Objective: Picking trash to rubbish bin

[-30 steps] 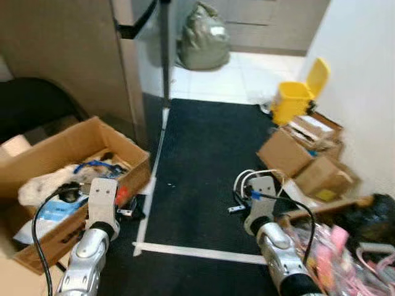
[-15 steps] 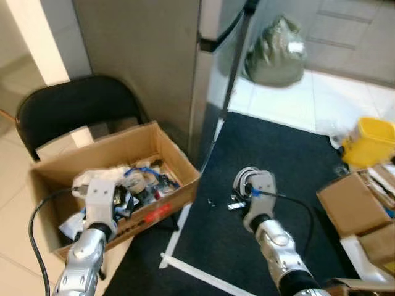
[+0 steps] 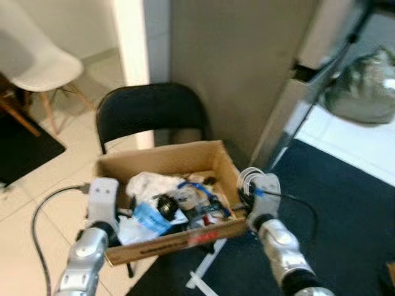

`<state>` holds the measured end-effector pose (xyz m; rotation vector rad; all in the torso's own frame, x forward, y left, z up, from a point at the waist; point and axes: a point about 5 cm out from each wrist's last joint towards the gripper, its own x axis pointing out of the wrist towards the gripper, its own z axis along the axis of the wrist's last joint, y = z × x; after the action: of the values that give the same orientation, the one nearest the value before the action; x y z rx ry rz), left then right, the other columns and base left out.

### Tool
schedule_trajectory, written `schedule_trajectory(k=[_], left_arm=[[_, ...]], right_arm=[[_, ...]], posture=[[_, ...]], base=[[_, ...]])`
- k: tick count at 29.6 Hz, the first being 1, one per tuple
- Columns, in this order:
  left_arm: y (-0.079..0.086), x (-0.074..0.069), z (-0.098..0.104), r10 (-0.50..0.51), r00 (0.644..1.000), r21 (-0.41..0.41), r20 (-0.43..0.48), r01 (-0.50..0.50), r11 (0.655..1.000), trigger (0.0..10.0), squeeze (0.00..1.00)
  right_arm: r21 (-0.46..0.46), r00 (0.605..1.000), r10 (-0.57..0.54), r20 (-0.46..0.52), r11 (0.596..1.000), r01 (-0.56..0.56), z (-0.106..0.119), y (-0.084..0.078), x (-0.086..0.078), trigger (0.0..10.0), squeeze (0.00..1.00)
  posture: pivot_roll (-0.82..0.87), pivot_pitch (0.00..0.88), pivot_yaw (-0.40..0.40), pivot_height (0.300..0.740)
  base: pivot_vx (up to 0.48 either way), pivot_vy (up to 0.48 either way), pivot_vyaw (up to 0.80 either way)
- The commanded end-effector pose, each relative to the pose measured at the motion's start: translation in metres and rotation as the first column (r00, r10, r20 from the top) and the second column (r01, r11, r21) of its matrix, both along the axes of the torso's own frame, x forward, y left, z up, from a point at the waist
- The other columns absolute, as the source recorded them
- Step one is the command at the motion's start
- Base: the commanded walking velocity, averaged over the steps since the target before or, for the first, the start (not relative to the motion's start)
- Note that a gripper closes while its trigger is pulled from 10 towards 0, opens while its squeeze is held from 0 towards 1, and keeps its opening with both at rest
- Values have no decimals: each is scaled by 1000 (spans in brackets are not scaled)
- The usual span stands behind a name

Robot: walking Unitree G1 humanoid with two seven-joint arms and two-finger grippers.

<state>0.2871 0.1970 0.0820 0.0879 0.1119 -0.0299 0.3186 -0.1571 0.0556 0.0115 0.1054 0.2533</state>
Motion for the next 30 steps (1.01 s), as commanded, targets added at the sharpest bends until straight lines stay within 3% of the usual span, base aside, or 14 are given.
schedule_trajectory(k=[1,9,14,27,30], left_arm=[[-1,2,3,-7,1000,7,1,7,1000,10000,0],[2,7,9,9,1000,21,18,-9,1000,10000,0],[7,11,14,53,998,54,34,-55,997,10000,0],[10,15,23,58,995,86,75,-64,994,10000,0],[13,18,33,83,988,90,130,-95,991,10000,0]], right_arm=[[16,999,-37,-1,999,37,0,-10,-1,10000,0],[44,998,-46,43,998,44,12,-9,7,10000,0],[38,998,-41,45,999,39,13,-10,8,10000,0],[31,998,-36,53,999,34,17,-14,12,10000,0],[41,996,-30,79,999,27,24,-12,16,10000,0]], posture=[[66,119,-24,740],[64,121,-21,740],[67,124,-24,740],[74,134,-24,740],[74,136,-22,740]], base=[[356,0,0],[331,0,0],[0,0,0],[0,0,0],[0,0,0]])
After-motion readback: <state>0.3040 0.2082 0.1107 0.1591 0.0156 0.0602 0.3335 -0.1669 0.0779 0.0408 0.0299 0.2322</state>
